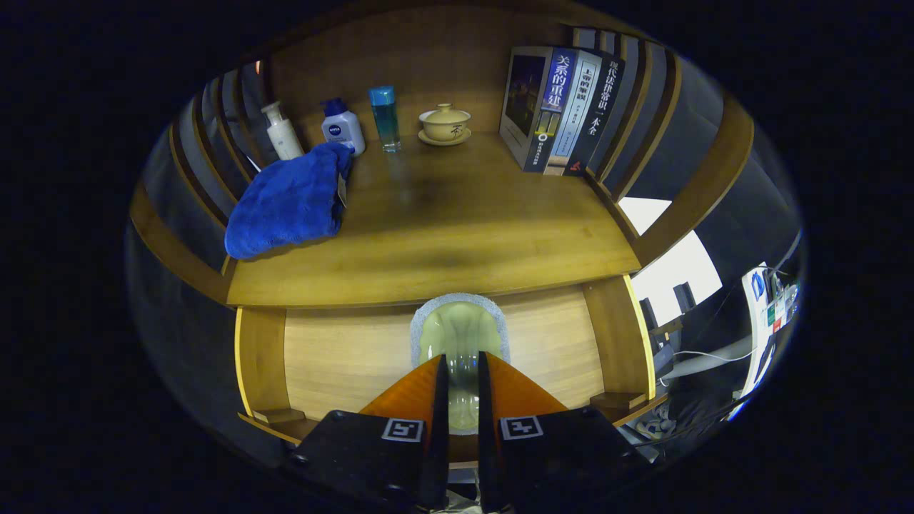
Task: Pull open the drawer, take out the items inside it, and place them on the countertop above the cabinet.
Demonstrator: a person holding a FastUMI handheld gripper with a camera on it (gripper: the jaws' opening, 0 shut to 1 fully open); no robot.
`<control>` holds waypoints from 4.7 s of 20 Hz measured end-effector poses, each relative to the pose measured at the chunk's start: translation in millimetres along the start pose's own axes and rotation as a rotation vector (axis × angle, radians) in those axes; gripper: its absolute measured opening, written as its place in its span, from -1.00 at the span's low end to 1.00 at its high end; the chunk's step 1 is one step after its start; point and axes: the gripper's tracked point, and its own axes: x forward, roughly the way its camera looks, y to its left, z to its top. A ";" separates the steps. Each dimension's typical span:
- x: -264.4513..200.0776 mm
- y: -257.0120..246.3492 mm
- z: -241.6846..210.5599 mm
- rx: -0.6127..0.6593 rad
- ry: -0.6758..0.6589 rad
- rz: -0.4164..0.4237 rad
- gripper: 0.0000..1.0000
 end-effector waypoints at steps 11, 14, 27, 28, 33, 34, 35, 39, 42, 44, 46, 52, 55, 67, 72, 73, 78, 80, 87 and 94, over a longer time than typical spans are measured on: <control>22.5 -2.5 77.9 0.013 -0.031 -0.030 -0.49; 39.2 0.3 100.6 0.040 -0.029 -0.030 -0.49; 82.9 12.3 138.0 0.064 -0.046 -0.011 -0.36; 80.8 11.5 138.7 0.068 -0.055 -0.010 -0.13; 68.0 11.2 134.4 0.098 -0.126 0.001 0.89; 64.2 10.6 132.5 0.106 -0.145 0.007 0.96; 59.1 10.0 130.5 0.113 -0.166 0.009 1.00; 35.5 5.6 114.7 0.123 -0.260 0.020 1.00; 8.4 1.0 102.6 0.120 -0.354 0.015 1.00; -12.3 5.0 90.6 0.128 -0.415 0.040 1.00; -32.0 7.9 75.1 0.136 -0.480 0.063 0.99; -70.5 -9.0 25.6 0.086 -0.665 0.026 0.99; -82.6 -23.4 -2.4 0.086 -0.762 -0.010 0.98; -86.3 -53.4 -124.8 0.030 -0.875 -0.045 0.98; -63.5 -53.5 -161.0 -0.023 -0.843 -0.042 0.97; -59.6 -52.9 -162.5 -0.020 -0.840 -0.037 0.97; -39.6 -48.2 -179.2 -0.021 -0.810 -0.026 0.97; -29.7 -45.8 -183.6 -0.031 -0.791 -0.028 0.97; -15.8 -30.5 -173.1 -0.042 -0.779 0.000 0.95; 0.8 -38.2 -163.0 0.014 -0.760 0.002 0.88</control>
